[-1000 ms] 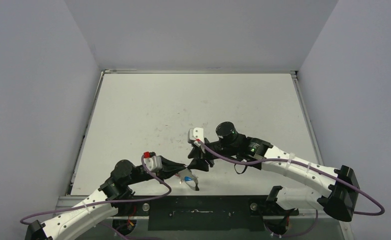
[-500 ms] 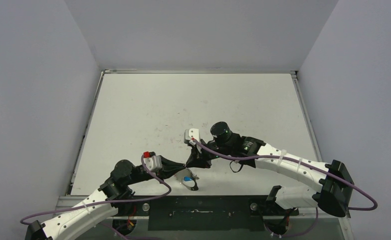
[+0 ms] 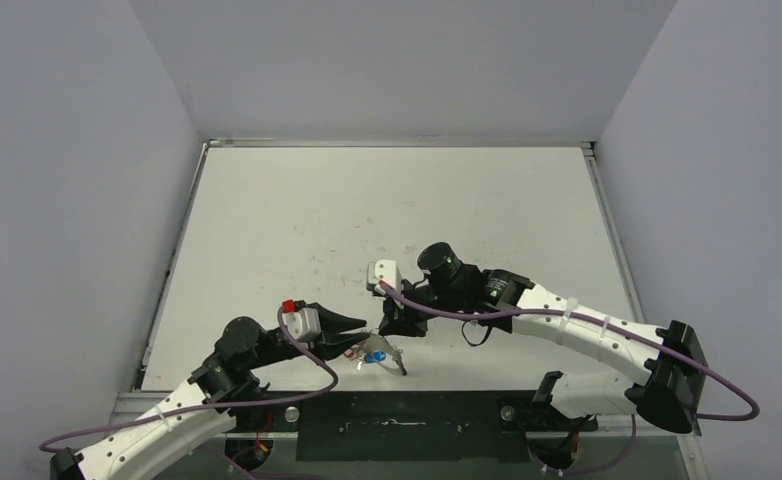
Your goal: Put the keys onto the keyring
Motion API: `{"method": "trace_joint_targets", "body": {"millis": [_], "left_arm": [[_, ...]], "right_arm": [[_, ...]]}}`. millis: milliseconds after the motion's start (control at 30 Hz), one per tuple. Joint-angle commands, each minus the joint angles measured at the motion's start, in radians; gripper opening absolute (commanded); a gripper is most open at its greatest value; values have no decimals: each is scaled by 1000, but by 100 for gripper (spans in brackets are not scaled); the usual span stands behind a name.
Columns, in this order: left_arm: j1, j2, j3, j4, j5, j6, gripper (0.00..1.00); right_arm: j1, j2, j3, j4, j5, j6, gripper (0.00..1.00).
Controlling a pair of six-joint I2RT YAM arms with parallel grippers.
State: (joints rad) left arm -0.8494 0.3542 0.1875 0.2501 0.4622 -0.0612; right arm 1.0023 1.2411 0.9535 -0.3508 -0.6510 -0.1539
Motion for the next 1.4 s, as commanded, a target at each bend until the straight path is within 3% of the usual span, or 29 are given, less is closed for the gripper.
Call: {"method": "trace_joint_targets", "body": {"millis": [0,367,667,1067,1367], "left_arm": [[-2,-14,99,-100,-41,36,25],[-3,87,258,-423,-25,176,29],[-3,137,249,-361,7,194,29],[-4,189,216,-268,77,173,19],[-5,218,245,-367,73,240,9]], "right_arm": [[32,13,121,-131,87,-56,0],[80,120,302,-315,213,-27,0],[118,179,359,-334,232,3,0],[133,192,361,-306,232,11,0],[132,187,350,-292,236,17,0]]}}
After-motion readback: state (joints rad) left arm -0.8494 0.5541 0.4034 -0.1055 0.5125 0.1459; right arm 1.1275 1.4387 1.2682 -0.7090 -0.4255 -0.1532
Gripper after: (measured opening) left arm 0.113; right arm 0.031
